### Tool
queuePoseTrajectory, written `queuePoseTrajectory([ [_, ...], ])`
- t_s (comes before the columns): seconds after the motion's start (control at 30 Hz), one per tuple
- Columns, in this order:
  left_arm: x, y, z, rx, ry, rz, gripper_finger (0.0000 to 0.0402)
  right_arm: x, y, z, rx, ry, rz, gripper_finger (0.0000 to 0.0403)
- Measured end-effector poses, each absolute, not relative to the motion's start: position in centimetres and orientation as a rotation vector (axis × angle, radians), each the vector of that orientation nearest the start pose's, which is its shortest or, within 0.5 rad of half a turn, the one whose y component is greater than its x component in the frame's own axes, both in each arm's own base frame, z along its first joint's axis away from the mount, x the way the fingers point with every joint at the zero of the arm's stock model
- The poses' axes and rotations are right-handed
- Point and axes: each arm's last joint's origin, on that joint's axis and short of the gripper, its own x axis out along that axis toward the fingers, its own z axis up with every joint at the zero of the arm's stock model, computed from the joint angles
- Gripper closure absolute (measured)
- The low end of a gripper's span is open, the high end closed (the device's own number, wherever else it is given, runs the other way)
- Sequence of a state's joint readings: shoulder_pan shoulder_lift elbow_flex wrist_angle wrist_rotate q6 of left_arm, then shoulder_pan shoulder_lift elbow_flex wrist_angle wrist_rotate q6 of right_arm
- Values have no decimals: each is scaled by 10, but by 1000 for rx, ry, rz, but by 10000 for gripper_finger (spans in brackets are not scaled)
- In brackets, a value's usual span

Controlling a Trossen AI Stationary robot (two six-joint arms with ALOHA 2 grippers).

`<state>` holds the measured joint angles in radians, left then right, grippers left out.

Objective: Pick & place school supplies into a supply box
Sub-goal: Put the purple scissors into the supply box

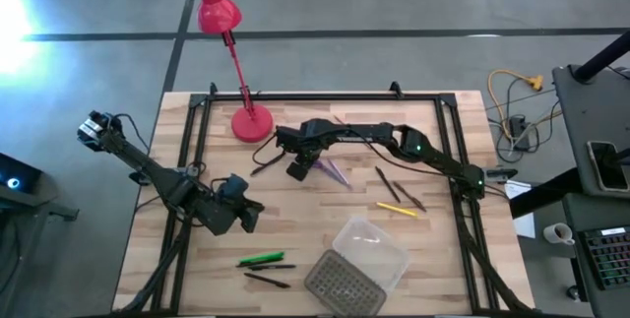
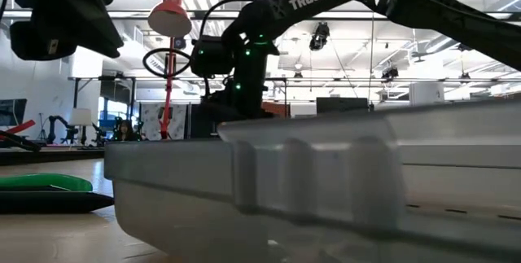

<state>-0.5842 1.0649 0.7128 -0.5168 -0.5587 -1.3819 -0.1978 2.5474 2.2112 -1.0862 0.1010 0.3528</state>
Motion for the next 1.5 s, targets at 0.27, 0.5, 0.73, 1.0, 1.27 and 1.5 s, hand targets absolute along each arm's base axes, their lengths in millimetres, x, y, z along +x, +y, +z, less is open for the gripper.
queuePoseTrajectory([
  [0.27, 175, -97, 236, -835, 604, 469, 352, 492, -104, 158, 277, 1376, -443, 357],
  [0.5, 169, -93, 236, -798, 616, 502, 352, 466, -95, 233, 397, 1362, -487, 358],
  [0.73, 167, -90, 234, -766, 610, 533, 352, 430, -49, 300, 539, 1334, -509, 358],
  [1.0, 165, -89, 233, -741, 627, 549, 352, 409, 24, 294, 576, 1379, -544, 358],
  [1.27, 165, -89, 233, -685, 641, 530, 352, 373, 85, 253, 697, 1329, -638, 358],
  [1.5, 165, -89, 233, -672, 644, 525, 352, 331, 139, 231, 802, 1302, -678, 358],
])
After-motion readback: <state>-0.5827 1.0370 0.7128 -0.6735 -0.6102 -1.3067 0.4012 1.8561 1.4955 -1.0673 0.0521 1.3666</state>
